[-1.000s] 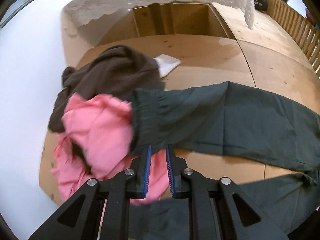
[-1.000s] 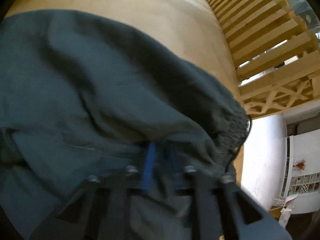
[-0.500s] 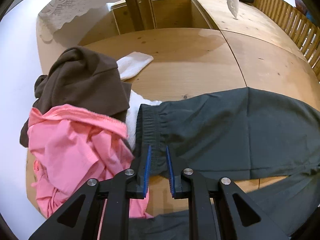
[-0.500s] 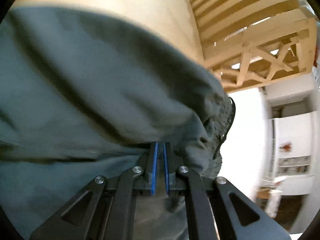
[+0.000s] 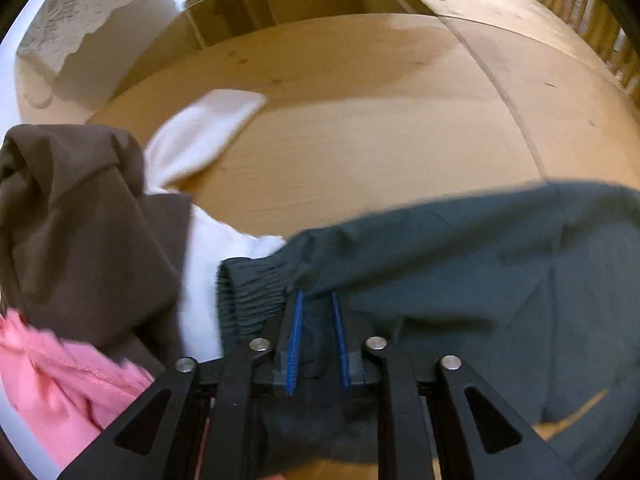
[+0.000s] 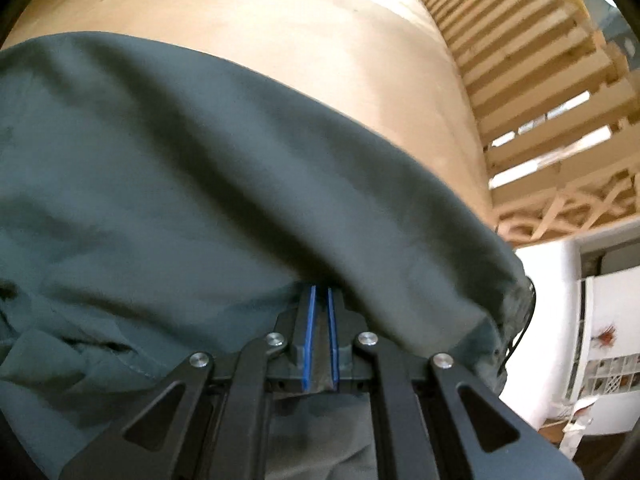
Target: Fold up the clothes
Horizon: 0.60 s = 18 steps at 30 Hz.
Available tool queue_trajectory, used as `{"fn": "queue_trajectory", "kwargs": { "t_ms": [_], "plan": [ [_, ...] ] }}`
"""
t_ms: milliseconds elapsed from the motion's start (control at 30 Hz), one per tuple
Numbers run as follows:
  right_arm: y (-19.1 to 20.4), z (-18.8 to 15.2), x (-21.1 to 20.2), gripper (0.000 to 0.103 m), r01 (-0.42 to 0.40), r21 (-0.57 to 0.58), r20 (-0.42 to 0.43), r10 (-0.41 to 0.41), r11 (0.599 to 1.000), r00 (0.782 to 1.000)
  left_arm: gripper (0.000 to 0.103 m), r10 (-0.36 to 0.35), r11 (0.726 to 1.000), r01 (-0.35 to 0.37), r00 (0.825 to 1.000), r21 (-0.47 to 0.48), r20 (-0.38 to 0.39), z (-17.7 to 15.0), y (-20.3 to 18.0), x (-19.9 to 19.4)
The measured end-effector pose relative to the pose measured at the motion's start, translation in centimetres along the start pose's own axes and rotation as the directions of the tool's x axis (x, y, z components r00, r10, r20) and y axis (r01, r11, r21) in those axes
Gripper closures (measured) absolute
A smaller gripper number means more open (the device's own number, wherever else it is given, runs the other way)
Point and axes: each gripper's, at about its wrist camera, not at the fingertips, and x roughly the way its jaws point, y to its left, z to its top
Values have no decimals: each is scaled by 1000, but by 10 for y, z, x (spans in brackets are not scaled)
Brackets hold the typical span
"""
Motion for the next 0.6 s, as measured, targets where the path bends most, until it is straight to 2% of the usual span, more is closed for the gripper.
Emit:
{"fn": "queue_trajectory", "kwargs": {
  "t_ms": [33, 67, 200, 300, 367, 400, 500, 600],
  "plan": [
    [-1, 3, -1, 96, -8, 12, 9, 8, 1000, 1000, 99, 16, 1000, -15, 1000, -12, 7, 5, 5, 2],
    [-1, 6, -2, 96, -17, 24, 17, 17, 1000, 1000, 101, 34, 999, -34, 999, -26, 3, 11, 9, 5],
    [-10, 10, -14, 96, -70, 94, 70, 63, 993, 996, 101, 57, 997, -55, 998, -45, 29, 21, 13, -5],
    [-47, -10, -39, 96, -92, 211, 147, 61, 973, 987, 99, 62, 998, -62, 995, -12, 83, 9, 9, -38],
    [-82, -23, -40, 94, -113, 310, 137, 73, 944, 988, 97, 66, 998, -67, 991, 5, 117, -3, 7, -63],
    [-93, -26, -34, 94, -111, 332, 113, 78, 937, 991, 97, 47, 999, -49, 991, 7, 129, -9, 5, -74],
    [-124, -22, 2, 94, -119, 343, 38, 113, 932, 993, 95, -70, 997, 65, 990, 45, 123, -23, -6, -94],
    [-135, -31, 10, 94, -121, 339, 15, 123, 933, 992, 93, -110, 987, 99, 990, 125, 84, -43, -42, -100]
  ]
}}
